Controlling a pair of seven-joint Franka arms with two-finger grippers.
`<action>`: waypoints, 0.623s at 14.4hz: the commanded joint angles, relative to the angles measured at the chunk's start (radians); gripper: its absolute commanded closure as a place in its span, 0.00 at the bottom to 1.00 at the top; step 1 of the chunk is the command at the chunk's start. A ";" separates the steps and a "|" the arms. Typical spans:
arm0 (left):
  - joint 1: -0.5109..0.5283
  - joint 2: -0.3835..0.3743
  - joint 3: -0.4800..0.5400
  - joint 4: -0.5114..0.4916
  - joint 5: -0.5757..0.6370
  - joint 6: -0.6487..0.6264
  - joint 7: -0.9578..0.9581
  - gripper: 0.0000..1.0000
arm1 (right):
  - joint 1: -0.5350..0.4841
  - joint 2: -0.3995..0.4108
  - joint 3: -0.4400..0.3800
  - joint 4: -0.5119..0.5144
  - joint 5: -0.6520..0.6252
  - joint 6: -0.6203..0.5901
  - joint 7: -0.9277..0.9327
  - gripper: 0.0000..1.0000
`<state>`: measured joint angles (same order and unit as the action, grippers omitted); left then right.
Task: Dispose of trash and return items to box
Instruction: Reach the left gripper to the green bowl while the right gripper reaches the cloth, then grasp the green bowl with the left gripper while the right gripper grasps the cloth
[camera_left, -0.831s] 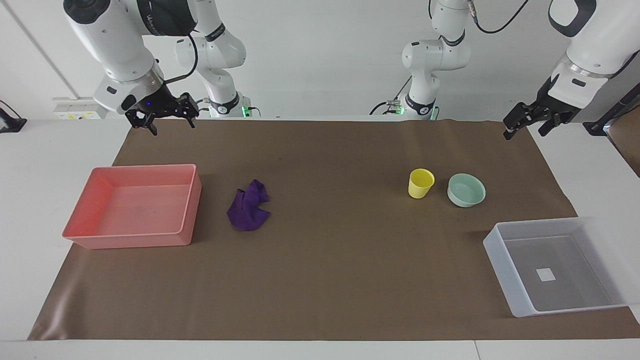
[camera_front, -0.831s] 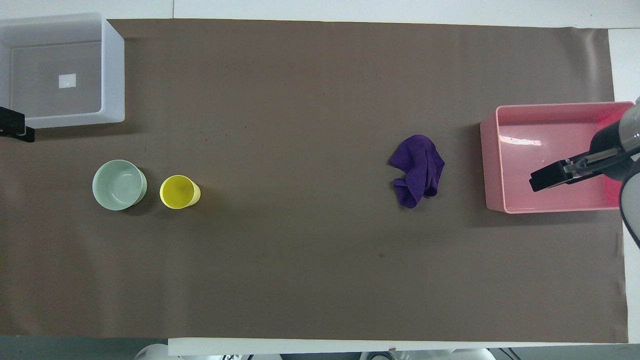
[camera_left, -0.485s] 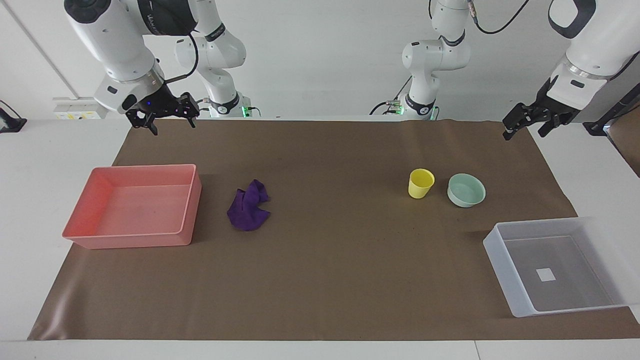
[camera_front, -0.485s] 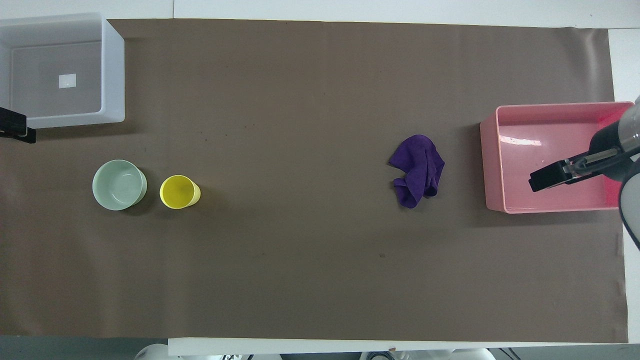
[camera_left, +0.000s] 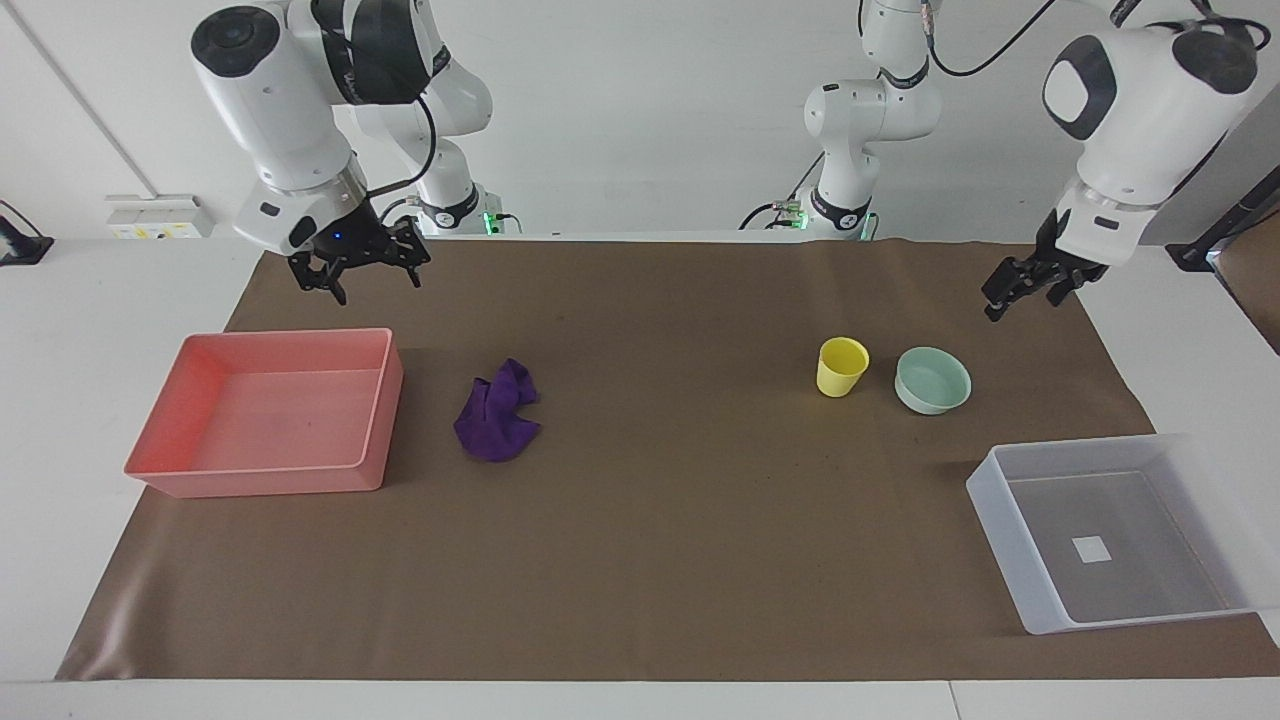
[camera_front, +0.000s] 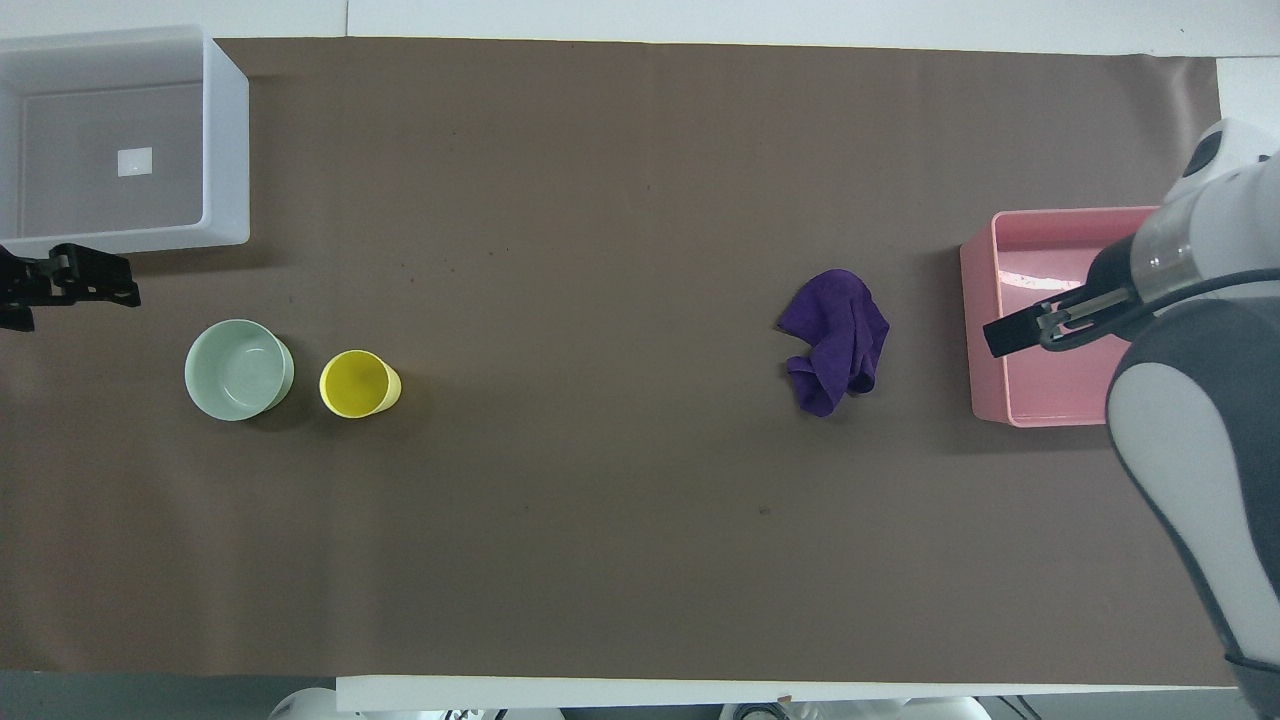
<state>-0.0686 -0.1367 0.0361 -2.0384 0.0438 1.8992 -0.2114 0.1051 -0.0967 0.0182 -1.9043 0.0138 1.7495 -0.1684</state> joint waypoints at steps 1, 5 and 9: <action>0.035 -0.057 -0.002 -0.248 0.018 0.225 -0.032 0.00 | 0.044 0.032 0.003 -0.082 0.009 0.124 0.042 0.02; 0.058 -0.043 -0.005 -0.410 0.018 0.362 -0.046 0.00 | 0.071 0.103 0.003 -0.208 0.009 0.352 0.059 0.04; 0.059 -0.020 -0.005 -0.490 0.018 0.461 -0.057 0.75 | 0.110 0.172 0.003 -0.263 0.009 0.485 0.138 0.06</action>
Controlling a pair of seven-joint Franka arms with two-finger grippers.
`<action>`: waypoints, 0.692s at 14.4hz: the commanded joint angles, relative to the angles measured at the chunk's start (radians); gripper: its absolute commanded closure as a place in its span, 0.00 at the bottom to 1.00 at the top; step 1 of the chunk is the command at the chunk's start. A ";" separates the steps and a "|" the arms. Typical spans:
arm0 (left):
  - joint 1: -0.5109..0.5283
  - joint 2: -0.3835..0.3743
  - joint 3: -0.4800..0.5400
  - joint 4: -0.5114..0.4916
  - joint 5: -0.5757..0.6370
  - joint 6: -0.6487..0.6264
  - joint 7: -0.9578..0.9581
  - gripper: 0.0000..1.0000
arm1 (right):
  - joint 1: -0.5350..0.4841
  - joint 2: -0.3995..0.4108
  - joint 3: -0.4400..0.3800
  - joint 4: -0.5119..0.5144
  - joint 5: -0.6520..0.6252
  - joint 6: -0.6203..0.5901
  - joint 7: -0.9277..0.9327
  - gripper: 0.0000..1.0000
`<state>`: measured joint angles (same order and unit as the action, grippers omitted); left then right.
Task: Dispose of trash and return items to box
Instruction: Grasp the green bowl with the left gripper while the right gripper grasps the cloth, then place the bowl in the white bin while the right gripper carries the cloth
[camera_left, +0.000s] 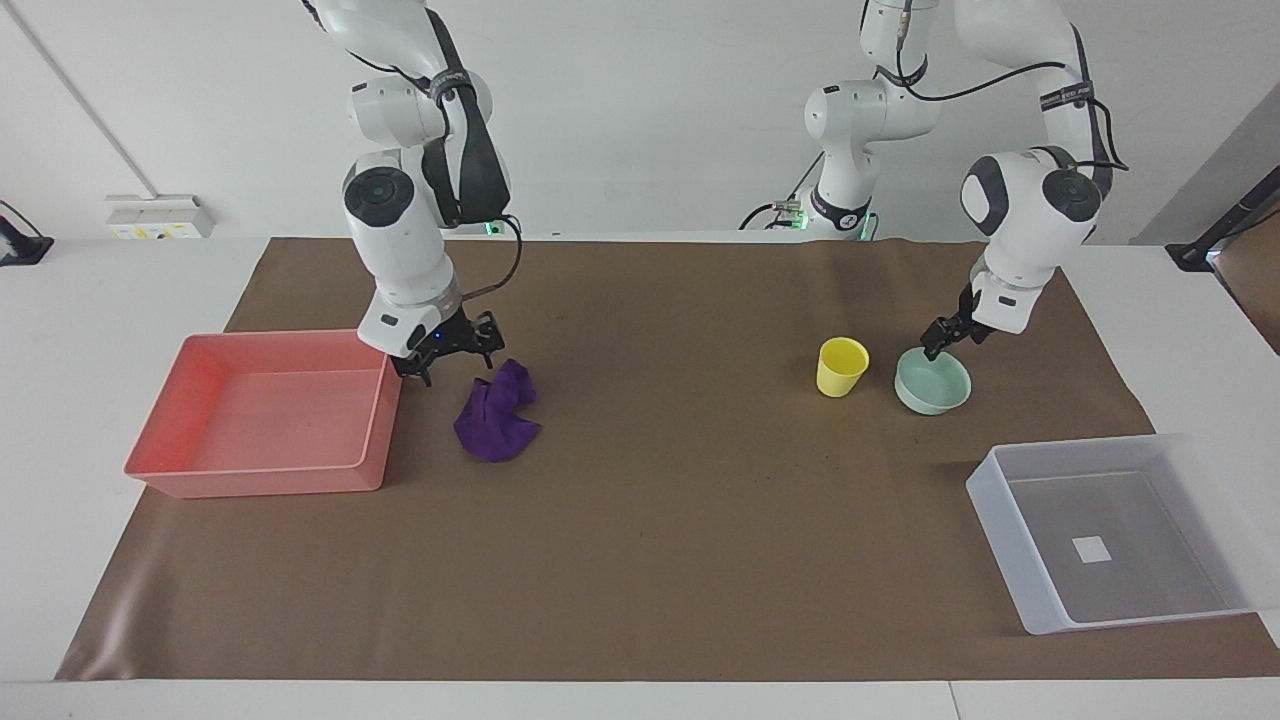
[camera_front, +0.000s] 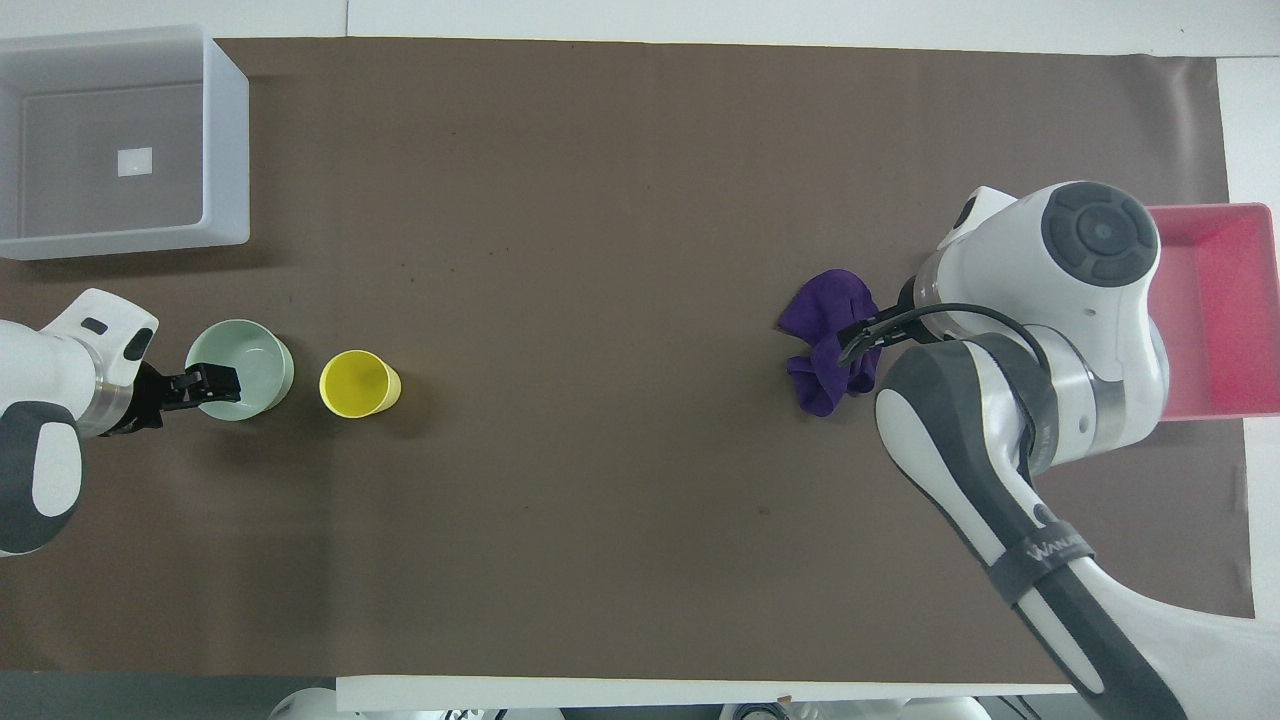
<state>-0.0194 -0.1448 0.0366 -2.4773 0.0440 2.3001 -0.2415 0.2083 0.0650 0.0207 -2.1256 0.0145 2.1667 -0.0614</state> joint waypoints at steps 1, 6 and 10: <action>0.004 0.004 -0.006 -0.052 0.017 0.070 -0.028 1.00 | 0.008 0.025 0.001 -0.053 0.009 0.115 0.034 0.06; 0.004 0.028 -0.006 -0.042 0.017 0.108 -0.039 1.00 | 0.040 0.128 0.001 -0.057 0.009 0.225 0.038 0.20; -0.002 -0.037 -0.009 0.073 0.017 -0.148 -0.042 1.00 | 0.039 0.131 0.001 -0.060 0.009 0.228 0.041 0.71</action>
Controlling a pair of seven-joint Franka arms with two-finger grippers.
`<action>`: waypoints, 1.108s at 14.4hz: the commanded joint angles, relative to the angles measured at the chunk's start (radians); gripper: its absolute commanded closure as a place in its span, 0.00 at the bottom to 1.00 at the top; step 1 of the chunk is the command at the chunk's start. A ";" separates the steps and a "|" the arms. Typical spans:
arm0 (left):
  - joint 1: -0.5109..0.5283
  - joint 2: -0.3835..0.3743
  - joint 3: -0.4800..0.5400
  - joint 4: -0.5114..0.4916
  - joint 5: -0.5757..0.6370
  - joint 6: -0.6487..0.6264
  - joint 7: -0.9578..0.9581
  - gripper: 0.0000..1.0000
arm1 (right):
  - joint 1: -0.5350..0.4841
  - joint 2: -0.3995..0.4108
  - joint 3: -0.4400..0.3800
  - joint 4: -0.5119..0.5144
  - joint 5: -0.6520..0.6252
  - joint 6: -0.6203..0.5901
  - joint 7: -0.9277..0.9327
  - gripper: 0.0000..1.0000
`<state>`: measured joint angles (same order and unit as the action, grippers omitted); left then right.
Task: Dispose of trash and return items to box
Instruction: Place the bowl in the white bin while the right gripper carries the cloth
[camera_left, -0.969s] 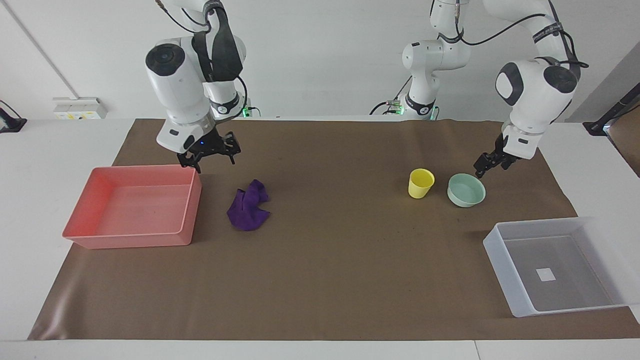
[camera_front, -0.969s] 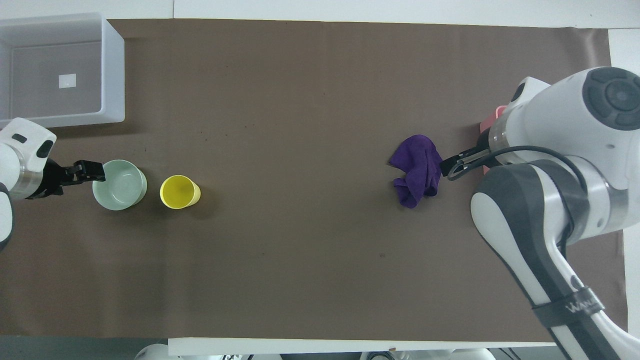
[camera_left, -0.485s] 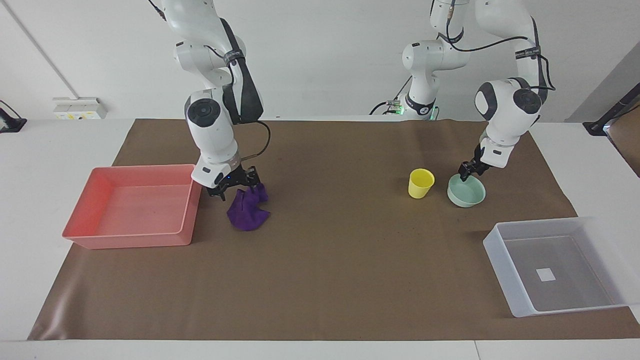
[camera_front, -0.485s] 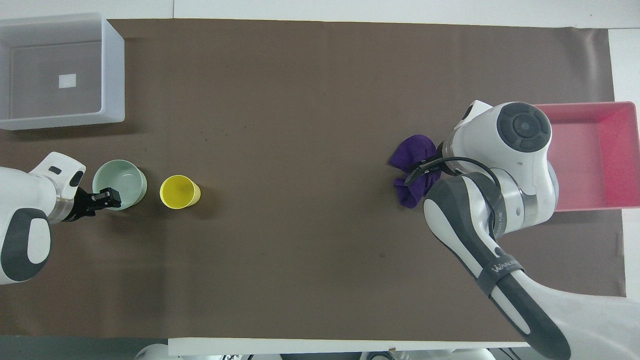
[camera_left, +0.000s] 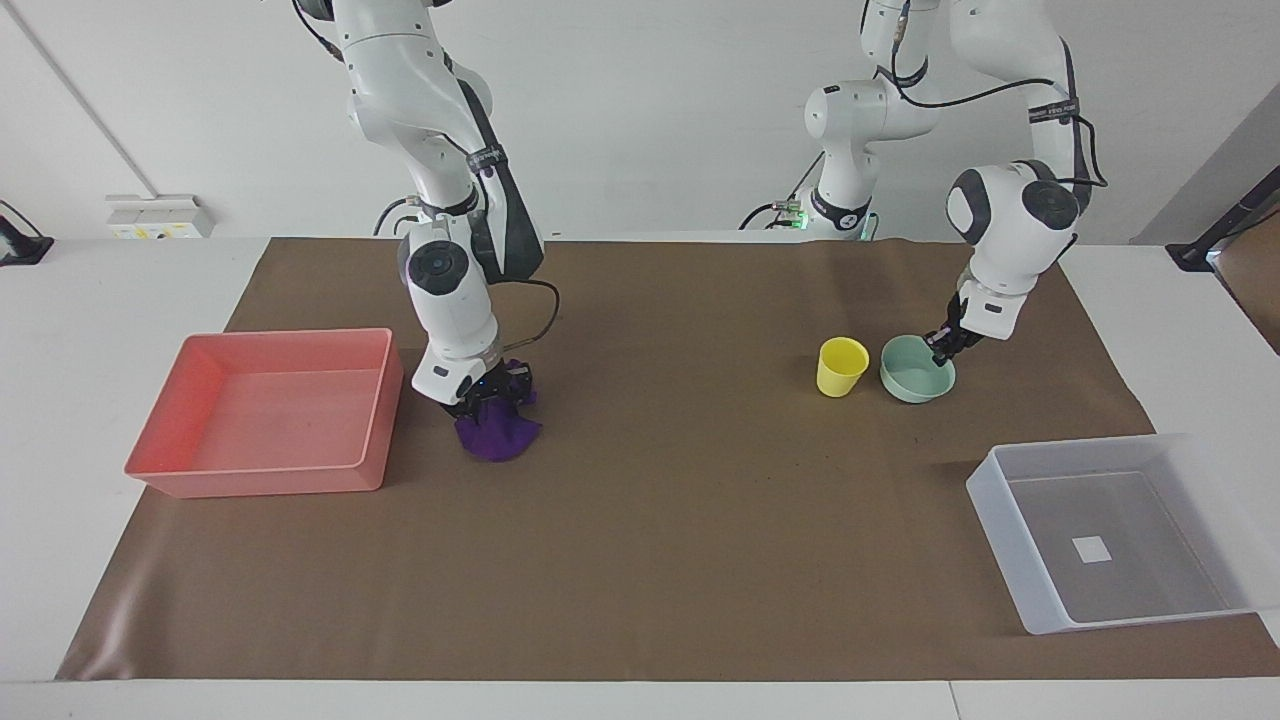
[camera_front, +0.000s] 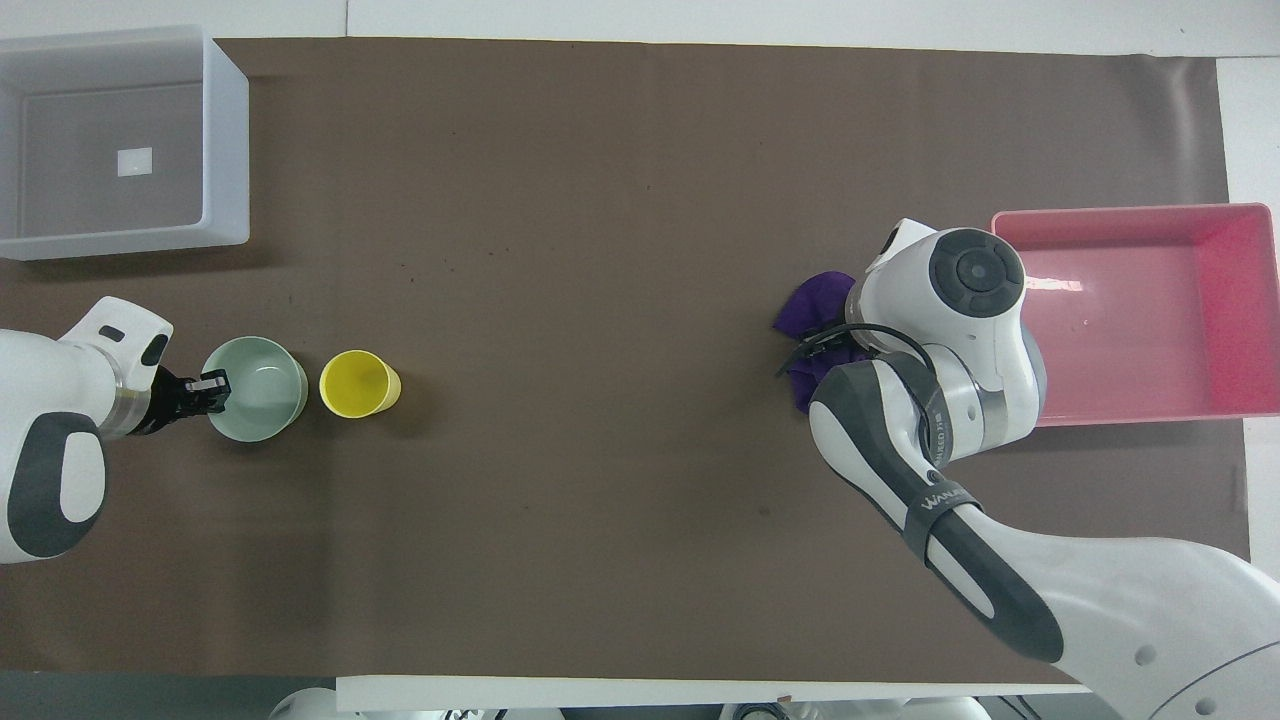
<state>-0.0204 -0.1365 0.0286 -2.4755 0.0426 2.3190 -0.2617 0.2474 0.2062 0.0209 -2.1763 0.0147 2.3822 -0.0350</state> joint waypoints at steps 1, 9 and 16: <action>-0.003 -0.058 -0.002 0.151 0.019 -0.279 -0.021 1.00 | -0.003 -0.010 0.001 -0.008 0.008 0.006 0.015 0.79; 0.092 0.296 0.016 0.818 -0.102 -0.437 -0.011 1.00 | -0.029 -0.102 -0.003 0.122 0.007 -0.253 0.009 0.91; 0.165 0.679 0.016 1.041 -0.155 -0.158 -0.013 1.00 | -0.241 -0.154 -0.006 0.277 -0.012 -0.460 -0.153 0.91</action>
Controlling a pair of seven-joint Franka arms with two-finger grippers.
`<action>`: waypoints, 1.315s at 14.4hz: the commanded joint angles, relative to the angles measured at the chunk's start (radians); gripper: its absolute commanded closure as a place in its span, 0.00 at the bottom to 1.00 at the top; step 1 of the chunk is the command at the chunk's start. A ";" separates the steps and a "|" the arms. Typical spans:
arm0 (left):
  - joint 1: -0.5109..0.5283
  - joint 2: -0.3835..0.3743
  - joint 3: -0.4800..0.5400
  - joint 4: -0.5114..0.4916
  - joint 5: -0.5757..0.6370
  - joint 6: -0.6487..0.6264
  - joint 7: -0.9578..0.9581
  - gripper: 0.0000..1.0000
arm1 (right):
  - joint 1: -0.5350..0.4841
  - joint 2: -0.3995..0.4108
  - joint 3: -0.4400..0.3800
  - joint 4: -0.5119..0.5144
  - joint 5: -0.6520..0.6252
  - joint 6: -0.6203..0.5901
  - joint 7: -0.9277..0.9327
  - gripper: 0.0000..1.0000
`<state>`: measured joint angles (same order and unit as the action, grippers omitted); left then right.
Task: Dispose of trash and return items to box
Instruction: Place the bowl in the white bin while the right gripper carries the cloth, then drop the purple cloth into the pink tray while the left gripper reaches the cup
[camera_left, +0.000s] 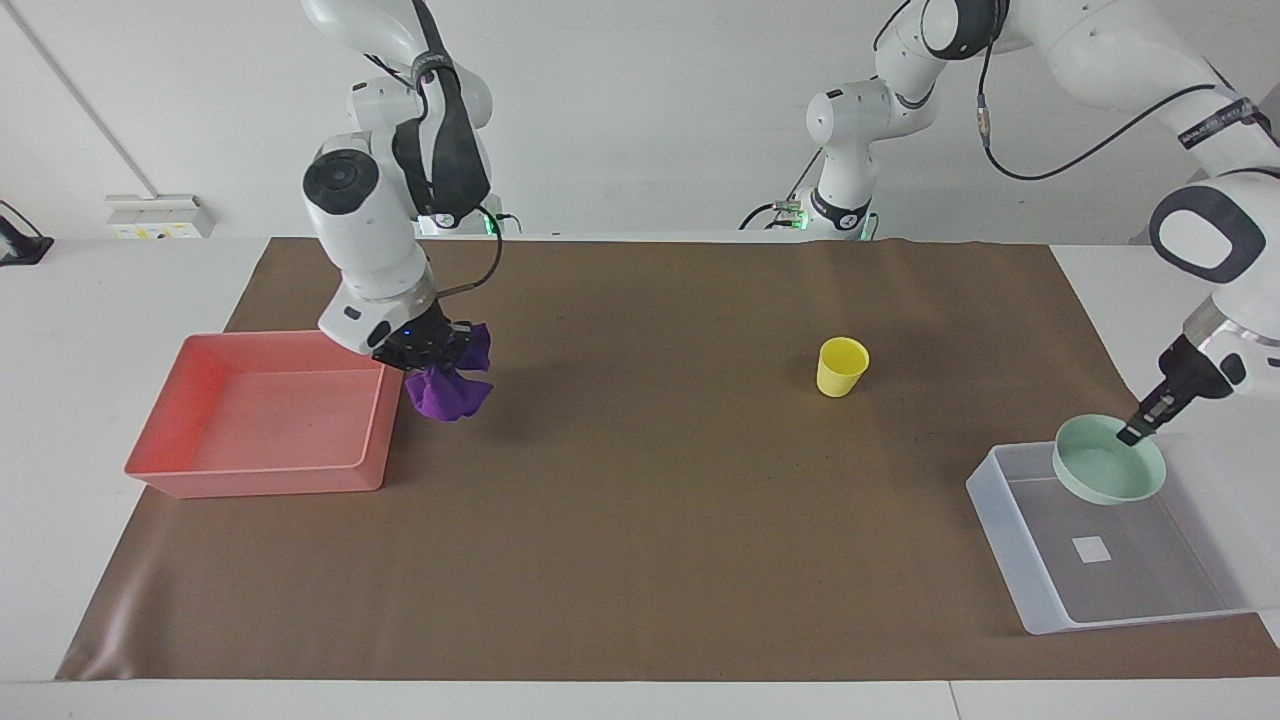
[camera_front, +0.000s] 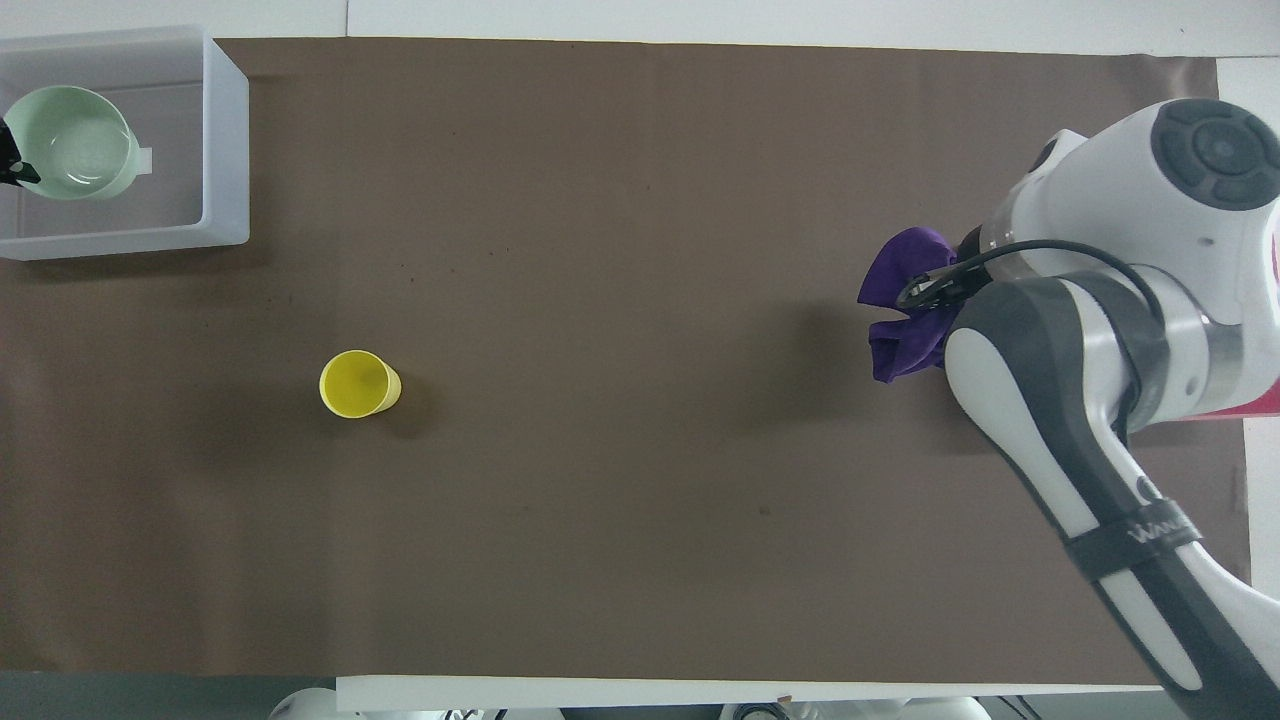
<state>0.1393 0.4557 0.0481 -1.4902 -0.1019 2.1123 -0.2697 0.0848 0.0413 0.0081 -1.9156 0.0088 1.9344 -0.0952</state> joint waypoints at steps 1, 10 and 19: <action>0.006 0.101 -0.004 0.041 -0.007 0.104 -0.003 1.00 | -0.121 0.011 0.007 0.012 -0.006 -0.008 -0.162 0.91; -0.016 0.013 0.006 -0.076 0.083 0.182 0.033 0.00 | -0.303 0.011 0.006 -0.227 -0.029 0.263 -0.380 0.88; -0.269 -0.474 -0.010 -0.394 0.134 -0.354 -0.085 0.00 | -0.307 0.051 0.007 -0.243 -0.058 0.285 -0.383 0.34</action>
<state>-0.0566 0.0955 0.0296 -1.6769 0.0182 1.7281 -0.3223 -0.2079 0.1035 0.0042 -2.1539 -0.0366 2.2233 -0.4629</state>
